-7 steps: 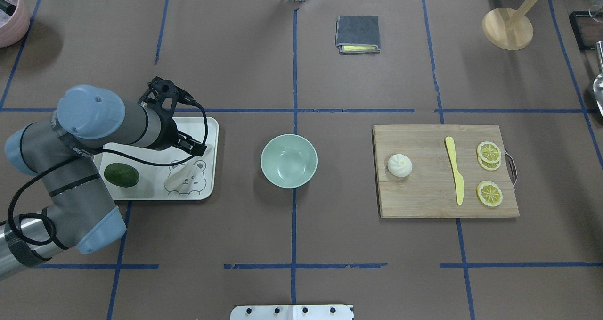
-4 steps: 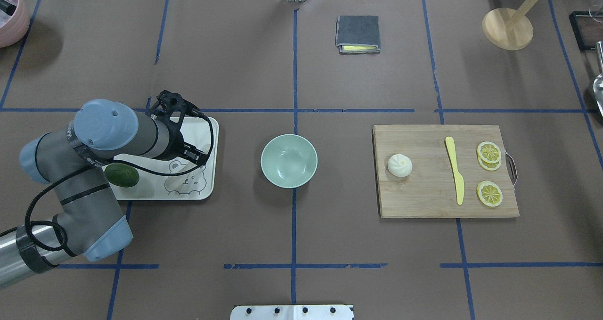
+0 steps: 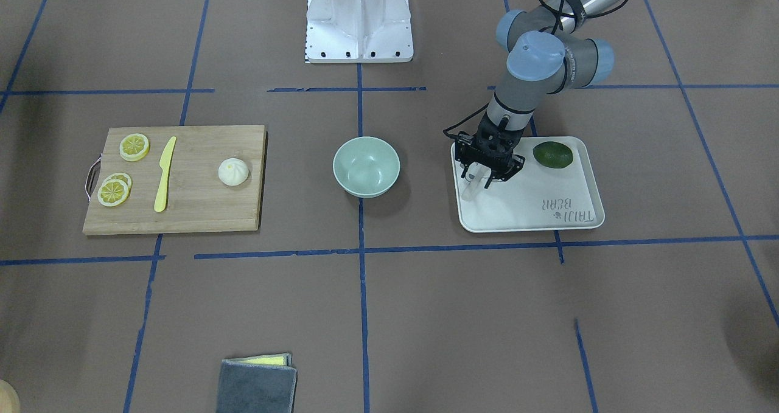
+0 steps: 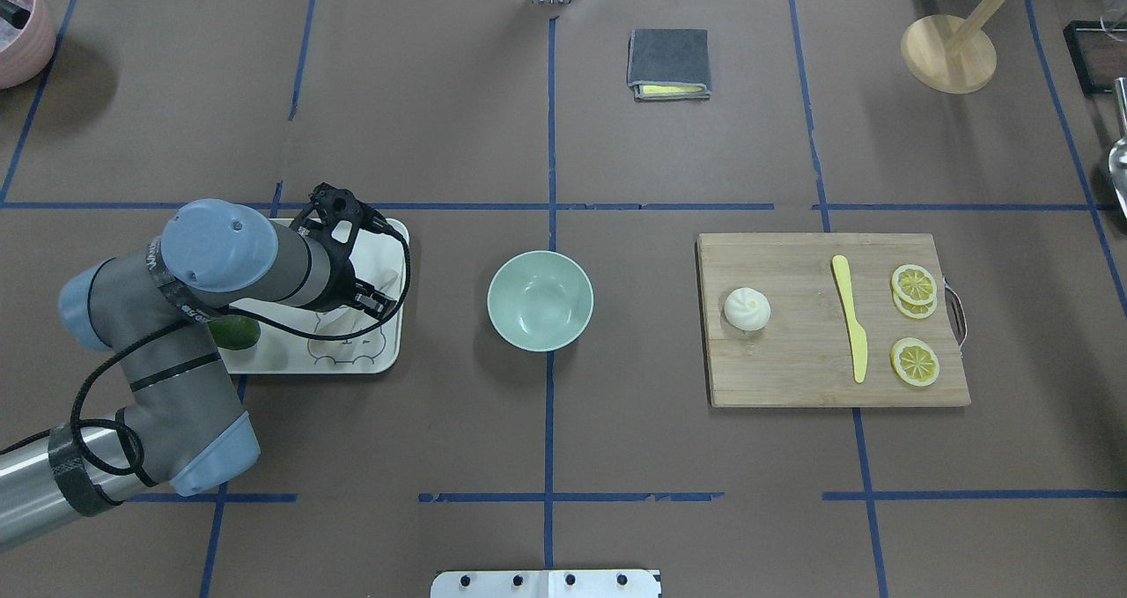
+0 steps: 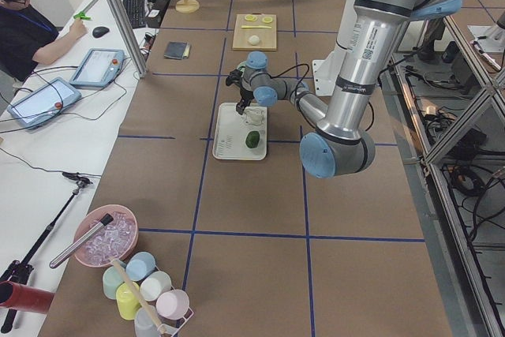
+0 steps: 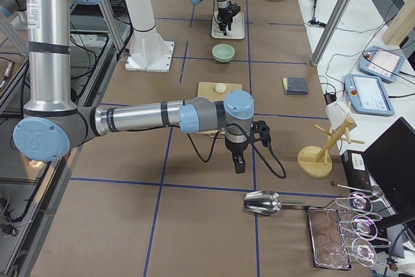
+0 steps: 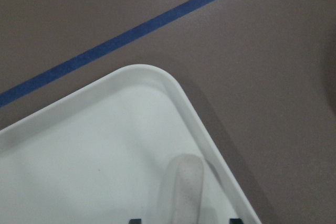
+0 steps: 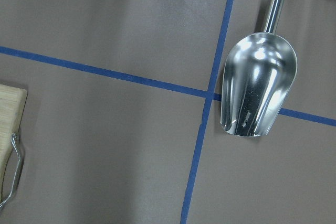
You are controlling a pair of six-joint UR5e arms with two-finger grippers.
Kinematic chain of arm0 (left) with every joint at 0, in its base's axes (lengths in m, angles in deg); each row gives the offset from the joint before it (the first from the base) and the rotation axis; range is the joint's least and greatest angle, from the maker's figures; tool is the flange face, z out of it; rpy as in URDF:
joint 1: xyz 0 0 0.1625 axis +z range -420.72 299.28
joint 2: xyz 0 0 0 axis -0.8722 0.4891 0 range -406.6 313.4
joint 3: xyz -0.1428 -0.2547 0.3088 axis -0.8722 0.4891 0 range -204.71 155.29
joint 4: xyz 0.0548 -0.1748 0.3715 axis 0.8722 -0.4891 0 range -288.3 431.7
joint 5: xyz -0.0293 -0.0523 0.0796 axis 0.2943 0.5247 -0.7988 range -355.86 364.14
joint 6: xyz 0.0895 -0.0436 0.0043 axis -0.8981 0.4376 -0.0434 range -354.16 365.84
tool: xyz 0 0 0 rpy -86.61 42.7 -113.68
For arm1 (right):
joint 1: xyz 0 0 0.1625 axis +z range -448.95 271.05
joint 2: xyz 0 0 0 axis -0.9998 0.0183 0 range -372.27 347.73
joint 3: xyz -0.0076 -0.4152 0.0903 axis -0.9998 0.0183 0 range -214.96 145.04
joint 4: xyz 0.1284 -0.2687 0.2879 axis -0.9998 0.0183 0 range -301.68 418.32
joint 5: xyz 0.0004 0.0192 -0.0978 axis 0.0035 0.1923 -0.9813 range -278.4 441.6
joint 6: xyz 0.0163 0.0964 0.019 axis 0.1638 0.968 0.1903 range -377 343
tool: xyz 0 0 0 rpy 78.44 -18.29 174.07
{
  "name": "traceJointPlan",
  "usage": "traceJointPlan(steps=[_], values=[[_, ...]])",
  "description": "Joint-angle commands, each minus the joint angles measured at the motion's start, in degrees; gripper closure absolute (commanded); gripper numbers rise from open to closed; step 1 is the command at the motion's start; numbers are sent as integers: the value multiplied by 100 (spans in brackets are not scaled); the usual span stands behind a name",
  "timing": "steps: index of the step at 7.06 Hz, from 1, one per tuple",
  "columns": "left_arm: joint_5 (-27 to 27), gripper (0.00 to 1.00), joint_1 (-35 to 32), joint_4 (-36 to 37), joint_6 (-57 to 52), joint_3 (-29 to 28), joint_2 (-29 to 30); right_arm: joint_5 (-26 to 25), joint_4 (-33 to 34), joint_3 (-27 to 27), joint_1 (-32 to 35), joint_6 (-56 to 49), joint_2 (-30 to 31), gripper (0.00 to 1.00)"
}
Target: Put spoon and bun in bowl
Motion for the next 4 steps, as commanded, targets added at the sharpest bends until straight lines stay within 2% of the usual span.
traceJointPlan(steps=[1,4], values=[[0,57,5,0,0,-4,-5,0,0,0,0,0,9,0],[0,57,5,9,-9,-13,-31,0,0,0,0,0,9,0]])
